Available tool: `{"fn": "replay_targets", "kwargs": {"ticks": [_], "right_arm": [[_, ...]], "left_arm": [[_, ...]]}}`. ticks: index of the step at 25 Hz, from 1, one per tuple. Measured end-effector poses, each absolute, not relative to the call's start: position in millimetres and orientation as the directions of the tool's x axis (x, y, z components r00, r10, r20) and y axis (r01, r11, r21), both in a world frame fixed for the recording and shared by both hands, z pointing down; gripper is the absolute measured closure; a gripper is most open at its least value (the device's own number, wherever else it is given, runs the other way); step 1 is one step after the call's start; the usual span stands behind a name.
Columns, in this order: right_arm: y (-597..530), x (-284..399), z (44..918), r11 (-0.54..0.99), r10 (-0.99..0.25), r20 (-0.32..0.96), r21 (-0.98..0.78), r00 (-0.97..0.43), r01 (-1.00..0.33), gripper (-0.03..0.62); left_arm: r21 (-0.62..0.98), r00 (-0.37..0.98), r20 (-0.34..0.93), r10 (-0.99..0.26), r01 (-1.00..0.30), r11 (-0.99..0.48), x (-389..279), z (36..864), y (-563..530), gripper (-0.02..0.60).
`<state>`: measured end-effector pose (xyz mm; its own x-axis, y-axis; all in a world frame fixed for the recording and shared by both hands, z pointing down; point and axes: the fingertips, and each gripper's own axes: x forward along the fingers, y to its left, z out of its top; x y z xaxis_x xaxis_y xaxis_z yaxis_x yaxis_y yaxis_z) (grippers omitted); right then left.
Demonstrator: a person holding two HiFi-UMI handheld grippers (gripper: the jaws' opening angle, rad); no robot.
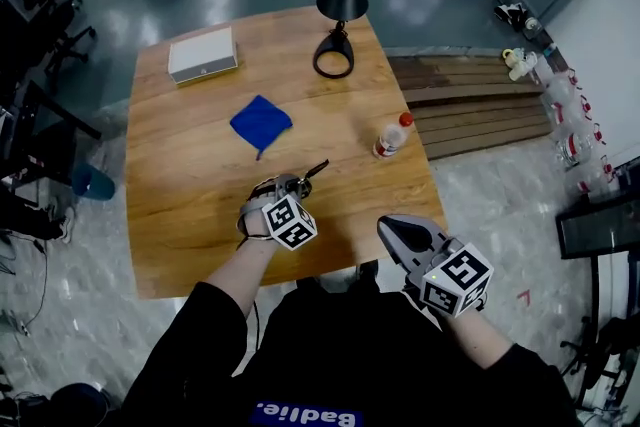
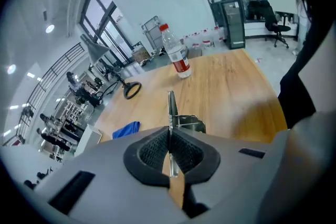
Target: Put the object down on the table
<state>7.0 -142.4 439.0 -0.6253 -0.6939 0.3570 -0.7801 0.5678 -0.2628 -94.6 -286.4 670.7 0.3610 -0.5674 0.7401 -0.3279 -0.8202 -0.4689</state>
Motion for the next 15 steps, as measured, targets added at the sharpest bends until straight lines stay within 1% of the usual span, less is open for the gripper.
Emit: {"fn": "replay_targets", "kwargs": {"ticks": [3,10,15], "right_arm": [[-148,12,438,0.555,-0.705,0.359,-0.256,-0.611,-0.791,0.589],[-152,33,441,0.524,-0.727,0.349,-0.274,-0.591,-0.806,0.589],[-152,44,441,0.531,-0.722,0.35,-0.272,-0.596,-0.803,0.589]], "left_arm": [[-0.506,0.332,0.755,-0.565,-0.252,-0.825,-88,684,-296,0.572],[-0.55,0.251,0.788,-0.562,-0.123,-0.826,-76,714,-296,0.572],[-0.547,0.221,0.803,-0.553,-0.096,-0.832,-69,730,-295,0.572]]}}
